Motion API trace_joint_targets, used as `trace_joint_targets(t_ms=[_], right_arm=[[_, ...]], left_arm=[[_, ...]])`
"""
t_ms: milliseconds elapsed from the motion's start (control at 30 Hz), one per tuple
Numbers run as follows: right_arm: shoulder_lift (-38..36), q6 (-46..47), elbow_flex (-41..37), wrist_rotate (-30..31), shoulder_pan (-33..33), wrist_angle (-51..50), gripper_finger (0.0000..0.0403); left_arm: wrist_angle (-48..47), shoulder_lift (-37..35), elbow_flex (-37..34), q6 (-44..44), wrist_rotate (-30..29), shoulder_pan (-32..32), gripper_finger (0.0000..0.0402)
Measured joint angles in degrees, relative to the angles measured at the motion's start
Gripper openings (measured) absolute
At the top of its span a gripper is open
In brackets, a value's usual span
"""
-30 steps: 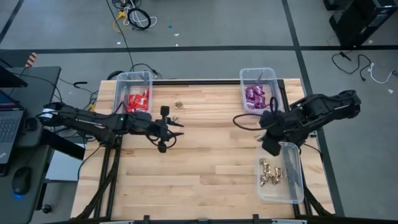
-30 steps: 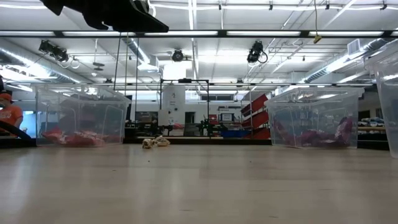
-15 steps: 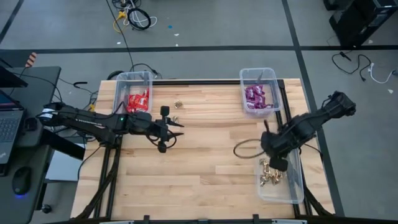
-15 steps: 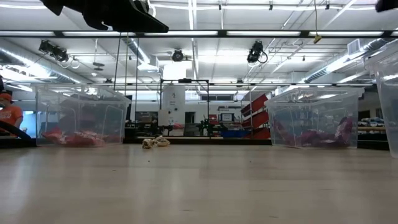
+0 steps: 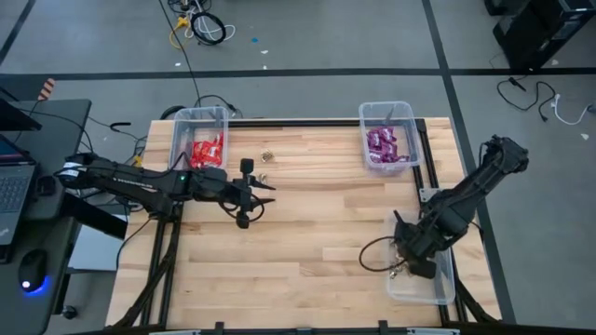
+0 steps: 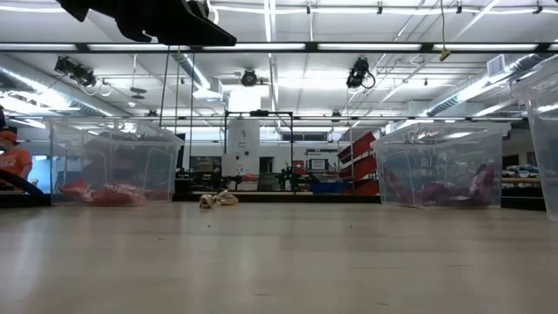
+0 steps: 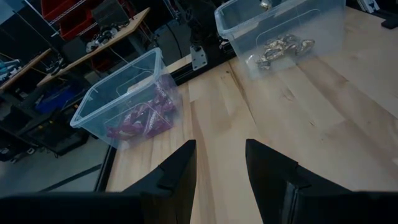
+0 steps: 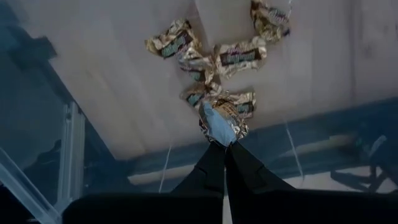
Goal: Sort candy
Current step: Put the yellow candy into the bottom right transparent bin
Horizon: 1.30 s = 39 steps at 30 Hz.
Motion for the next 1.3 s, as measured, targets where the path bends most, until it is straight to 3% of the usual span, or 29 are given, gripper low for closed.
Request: trace_joint_targets(t_ms=[367,1133,1300], right_arm=[[0.0,5.4,0.0,0.0,3.9,0.1,0.0008],[0.0,7.2,0.0,1.2,4.3,0.1,0.0022],[0.0,9.7,0.9,-3.3,4.2,-0.3,0.0020]], left_arm=[[0.0,0.0,0.0,0.0,0.0,0.0,0.0141],[-2.3,0.0,0.0,0.0,0.0,0.0,0.0141],[-2.4,0.0,0.0,-0.1,-0.2,0.0,0.0141]])
